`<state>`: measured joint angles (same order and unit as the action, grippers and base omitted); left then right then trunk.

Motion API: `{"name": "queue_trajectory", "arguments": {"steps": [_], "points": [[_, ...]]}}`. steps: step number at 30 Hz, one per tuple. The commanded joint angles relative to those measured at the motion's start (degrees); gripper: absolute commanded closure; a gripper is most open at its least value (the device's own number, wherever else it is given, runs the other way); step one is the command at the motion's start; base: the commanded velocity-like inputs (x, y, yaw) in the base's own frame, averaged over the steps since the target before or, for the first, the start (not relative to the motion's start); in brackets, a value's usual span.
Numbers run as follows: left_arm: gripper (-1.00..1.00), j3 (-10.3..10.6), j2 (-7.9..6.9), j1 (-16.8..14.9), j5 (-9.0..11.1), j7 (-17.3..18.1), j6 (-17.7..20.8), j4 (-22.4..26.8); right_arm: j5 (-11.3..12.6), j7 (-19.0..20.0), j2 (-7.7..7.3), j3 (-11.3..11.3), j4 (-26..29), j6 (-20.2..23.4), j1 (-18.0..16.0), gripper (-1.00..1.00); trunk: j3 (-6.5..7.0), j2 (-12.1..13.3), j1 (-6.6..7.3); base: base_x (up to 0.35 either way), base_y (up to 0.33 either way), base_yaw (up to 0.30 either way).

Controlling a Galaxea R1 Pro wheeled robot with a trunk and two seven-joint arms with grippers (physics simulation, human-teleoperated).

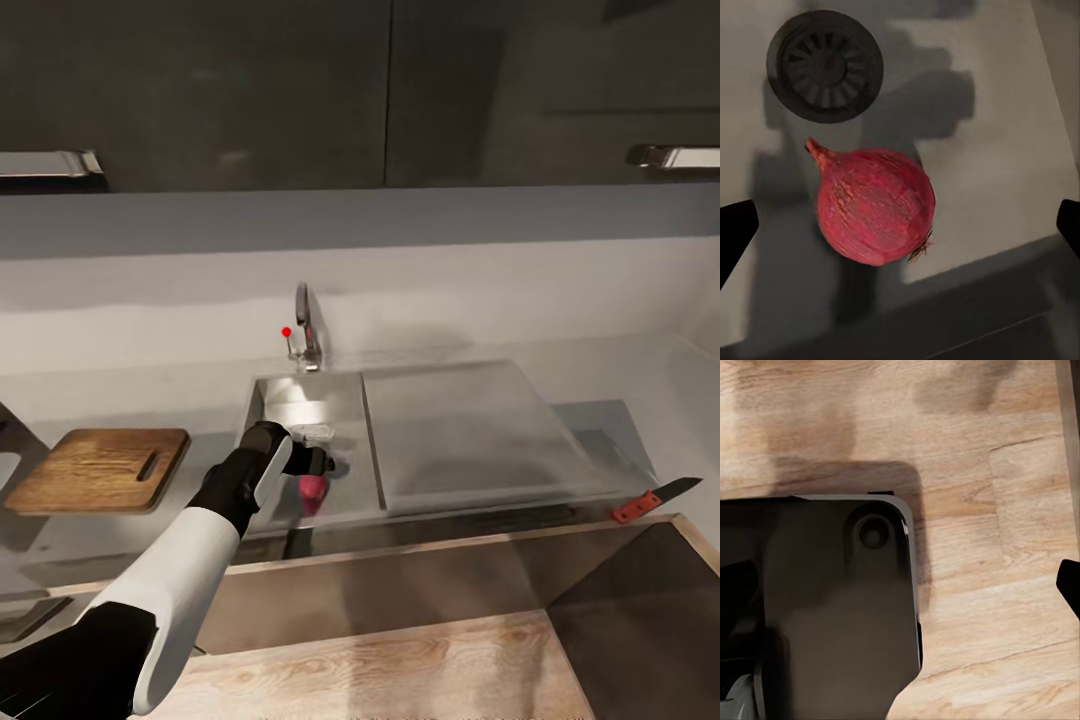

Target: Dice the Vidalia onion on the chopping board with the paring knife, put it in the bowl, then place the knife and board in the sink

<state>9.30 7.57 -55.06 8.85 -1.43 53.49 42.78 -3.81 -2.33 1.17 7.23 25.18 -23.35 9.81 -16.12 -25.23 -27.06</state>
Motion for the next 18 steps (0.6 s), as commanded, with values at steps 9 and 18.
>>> {"name": "queue_trajectory", "arguments": {"steps": [9,18], "points": [[-1.00,0.10,-0.49,-0.01,0.29,-0.15,0.21,-0.23,-0.41,-0.19,0.06,0.24,0.11,-0.04,0.03,-1.00,-0.93,-0.10,-0.04,0.124,0.000,0.000],[-1.00,0.10,-0.48,0.04,0.29,-0.15,0.21,-0.44,-0.41,-0.22,0.06,0.25,0.10,-0.03,0.03,-1.00,-1.77,-0.10,-0.04,0.091,0.000,0.000]]}}
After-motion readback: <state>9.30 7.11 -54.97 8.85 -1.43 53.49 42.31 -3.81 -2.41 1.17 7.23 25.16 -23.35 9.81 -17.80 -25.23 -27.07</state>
